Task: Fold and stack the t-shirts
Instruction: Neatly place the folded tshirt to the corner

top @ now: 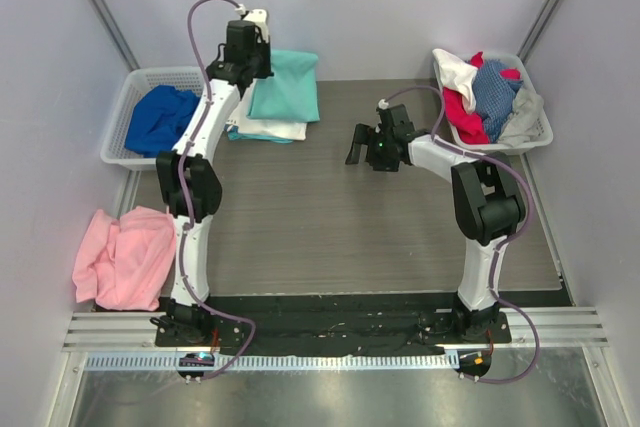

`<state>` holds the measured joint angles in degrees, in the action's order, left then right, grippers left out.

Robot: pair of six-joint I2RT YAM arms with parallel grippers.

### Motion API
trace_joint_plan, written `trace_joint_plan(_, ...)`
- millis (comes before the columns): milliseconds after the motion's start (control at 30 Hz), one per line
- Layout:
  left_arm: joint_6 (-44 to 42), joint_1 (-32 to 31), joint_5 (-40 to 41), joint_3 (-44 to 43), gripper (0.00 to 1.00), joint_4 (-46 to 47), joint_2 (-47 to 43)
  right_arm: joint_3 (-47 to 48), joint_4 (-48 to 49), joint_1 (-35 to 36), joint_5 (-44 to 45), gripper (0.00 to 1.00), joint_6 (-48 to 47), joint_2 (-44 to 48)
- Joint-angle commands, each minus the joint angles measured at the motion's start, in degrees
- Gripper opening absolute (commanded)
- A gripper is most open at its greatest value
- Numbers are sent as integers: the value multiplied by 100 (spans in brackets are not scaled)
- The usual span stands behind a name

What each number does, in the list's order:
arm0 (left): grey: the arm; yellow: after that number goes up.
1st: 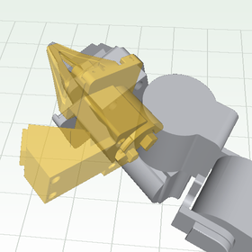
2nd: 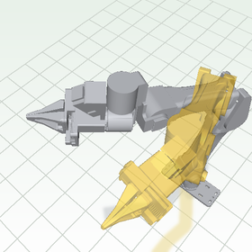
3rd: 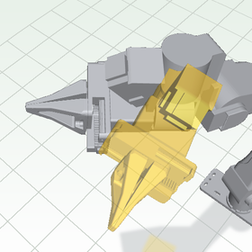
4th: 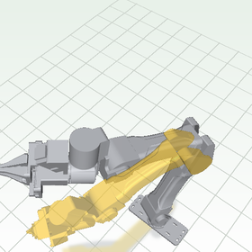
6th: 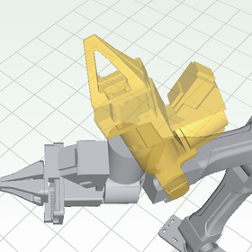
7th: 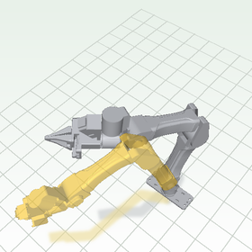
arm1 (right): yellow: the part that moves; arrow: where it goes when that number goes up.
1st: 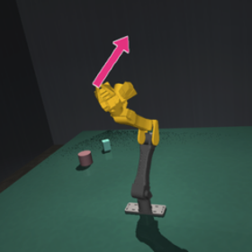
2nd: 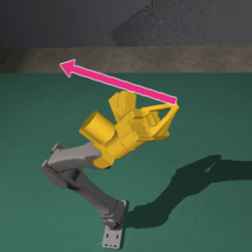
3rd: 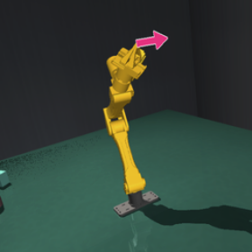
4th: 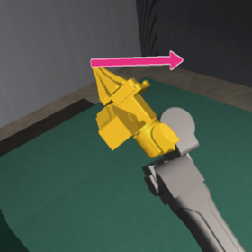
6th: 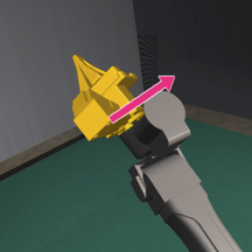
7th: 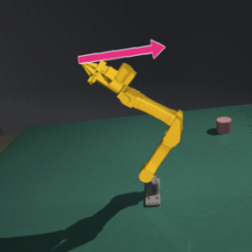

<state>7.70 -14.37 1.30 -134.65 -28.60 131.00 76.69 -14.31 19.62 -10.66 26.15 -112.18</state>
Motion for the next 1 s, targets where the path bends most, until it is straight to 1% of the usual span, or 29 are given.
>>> trace_joint_plan(0,-181,189,-95,-61,0,249,101,92,183,-37,-68,96,57,-85)
trace_joint_plan(167,-225,356,-104,-70,0,293,382,83,174,-72,-59,96,48,-120)
trace_joint_plan(200,-243,373,-252,-70,0,311,443,83,174,-81,-59,96,39,-146)
trace_joint_plan(267,-269,417,-262,-70,0,355,584,92,182,-98,-86,96,48,-164)
trace_joint_plan(567,-393,655,-174,-175,0,505,980,119,182,-107,-165,96,65,-357)
trace_joint_plan(967,-410,1024,-174,-211,0,619,980,171,191,-107,-200,96,83,-542)
